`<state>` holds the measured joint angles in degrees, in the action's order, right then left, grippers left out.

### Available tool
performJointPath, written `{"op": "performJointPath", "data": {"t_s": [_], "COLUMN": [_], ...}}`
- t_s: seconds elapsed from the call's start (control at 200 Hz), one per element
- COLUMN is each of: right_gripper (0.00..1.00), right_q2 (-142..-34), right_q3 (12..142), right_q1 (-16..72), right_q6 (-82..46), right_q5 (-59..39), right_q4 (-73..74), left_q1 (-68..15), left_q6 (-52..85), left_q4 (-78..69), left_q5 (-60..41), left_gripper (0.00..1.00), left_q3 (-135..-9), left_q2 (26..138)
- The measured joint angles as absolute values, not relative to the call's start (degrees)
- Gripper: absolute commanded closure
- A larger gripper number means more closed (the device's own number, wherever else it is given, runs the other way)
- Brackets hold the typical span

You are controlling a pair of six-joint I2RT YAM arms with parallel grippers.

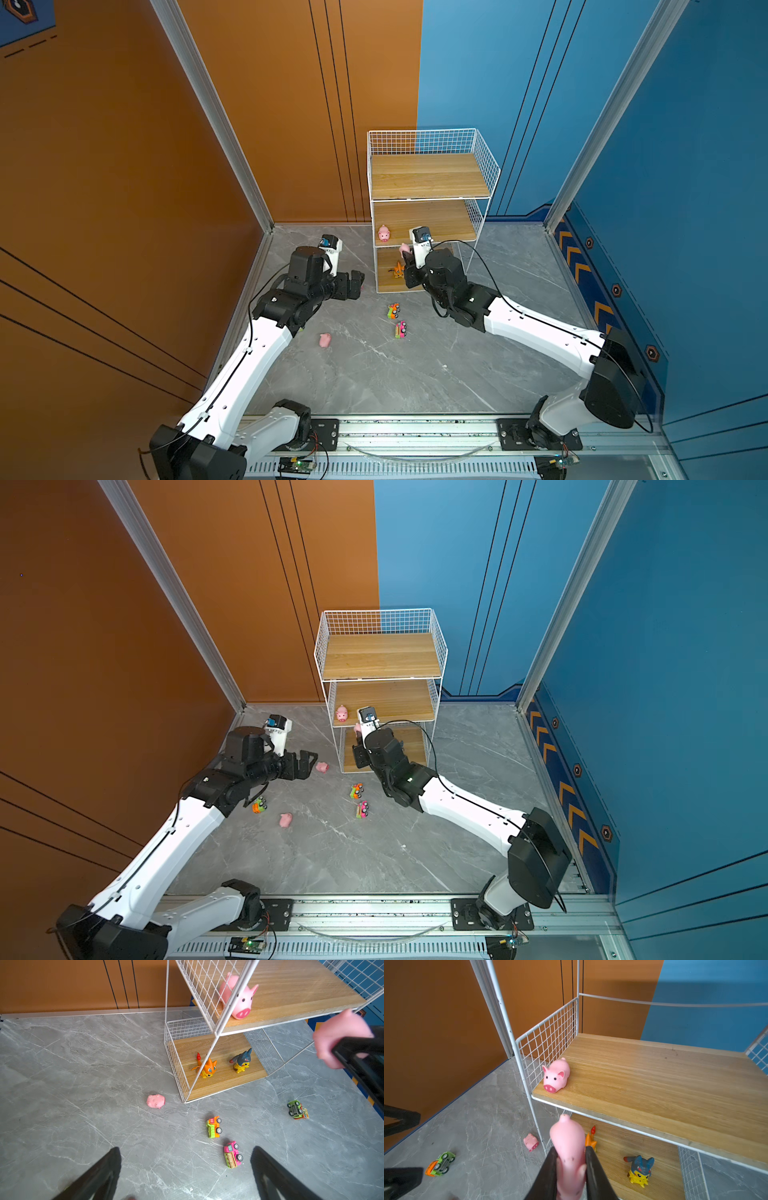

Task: Place and organize the plastic toys onto the shelf
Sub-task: 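Carry the pink pig with the right gripper up to the middle shelf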

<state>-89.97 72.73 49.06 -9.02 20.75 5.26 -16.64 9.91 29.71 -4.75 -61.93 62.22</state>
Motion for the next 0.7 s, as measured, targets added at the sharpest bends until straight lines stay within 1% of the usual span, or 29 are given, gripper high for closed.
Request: {"op": "performJointPath", "data": {"t_s": [0.19,0.701], "right_gripper": [0.76,0.76], "right_q2": [-94.1,-98.8], "right_q3": [77.1,82.8], "right_q1": [49.1,49.1], "right_q6": [-9.9,-11.4], "right_q5": [24.3,31.9], "right_q4": [3.6,5.2], "left_q1": [-16.4,-16.4], "left_q6": [9.9,9.9], "left_q4": [29.7,29.7], "left_q5": [-4.8,-4.8], "left_gripper": [0.02,0.02], "left_q3": [-61.9,-61.8], "left_q2": [61.3,60.3]}}
